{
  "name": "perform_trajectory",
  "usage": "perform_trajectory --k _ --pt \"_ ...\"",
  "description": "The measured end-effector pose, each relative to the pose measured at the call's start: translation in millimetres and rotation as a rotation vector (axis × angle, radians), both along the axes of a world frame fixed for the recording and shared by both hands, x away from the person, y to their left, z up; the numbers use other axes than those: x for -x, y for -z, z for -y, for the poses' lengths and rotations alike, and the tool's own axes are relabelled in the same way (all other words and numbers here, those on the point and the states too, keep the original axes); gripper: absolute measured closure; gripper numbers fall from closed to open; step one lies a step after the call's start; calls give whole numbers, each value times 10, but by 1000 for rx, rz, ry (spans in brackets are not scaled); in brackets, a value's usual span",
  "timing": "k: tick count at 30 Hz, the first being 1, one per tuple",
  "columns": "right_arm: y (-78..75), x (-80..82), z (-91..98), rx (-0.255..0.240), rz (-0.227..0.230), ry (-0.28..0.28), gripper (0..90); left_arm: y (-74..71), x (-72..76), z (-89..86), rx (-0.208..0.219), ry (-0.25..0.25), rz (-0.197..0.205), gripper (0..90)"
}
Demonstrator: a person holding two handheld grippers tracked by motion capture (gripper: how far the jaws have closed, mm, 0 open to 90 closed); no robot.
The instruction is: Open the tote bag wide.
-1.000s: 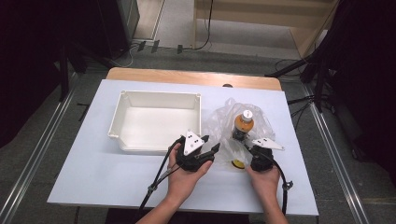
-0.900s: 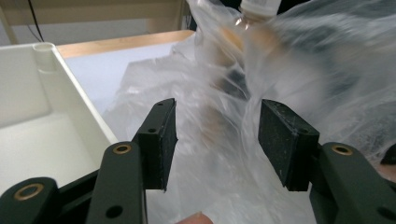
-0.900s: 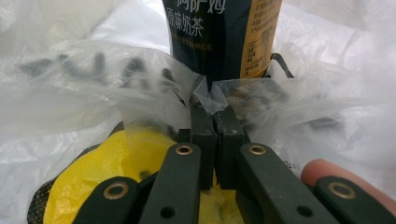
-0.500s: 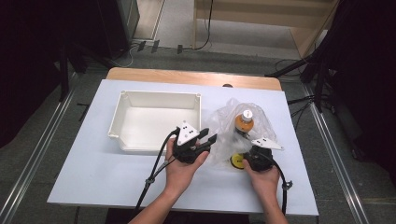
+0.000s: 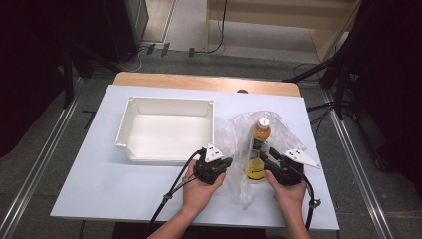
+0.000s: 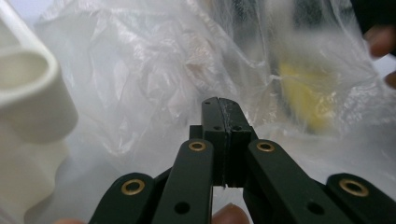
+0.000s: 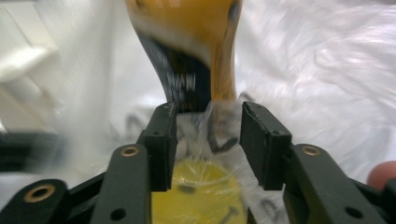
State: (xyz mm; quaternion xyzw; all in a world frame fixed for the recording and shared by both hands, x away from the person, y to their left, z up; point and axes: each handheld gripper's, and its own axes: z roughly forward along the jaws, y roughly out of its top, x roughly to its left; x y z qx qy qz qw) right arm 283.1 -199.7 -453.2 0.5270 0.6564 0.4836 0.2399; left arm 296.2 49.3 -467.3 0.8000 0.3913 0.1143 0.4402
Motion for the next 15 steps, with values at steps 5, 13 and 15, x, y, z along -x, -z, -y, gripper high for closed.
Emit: perform_trajectory --k 5,13,15 --pt "-267 183 44 32 124 -24 599 64 -5 8 -30 -8 -16 900" --pt "-490 -5 247 1 208 174 535 105 2 59 -78 -28 -22 900" --pt "-374 -169 285 -41 153 206 550 107 2 59 -77 -28 -24 900"
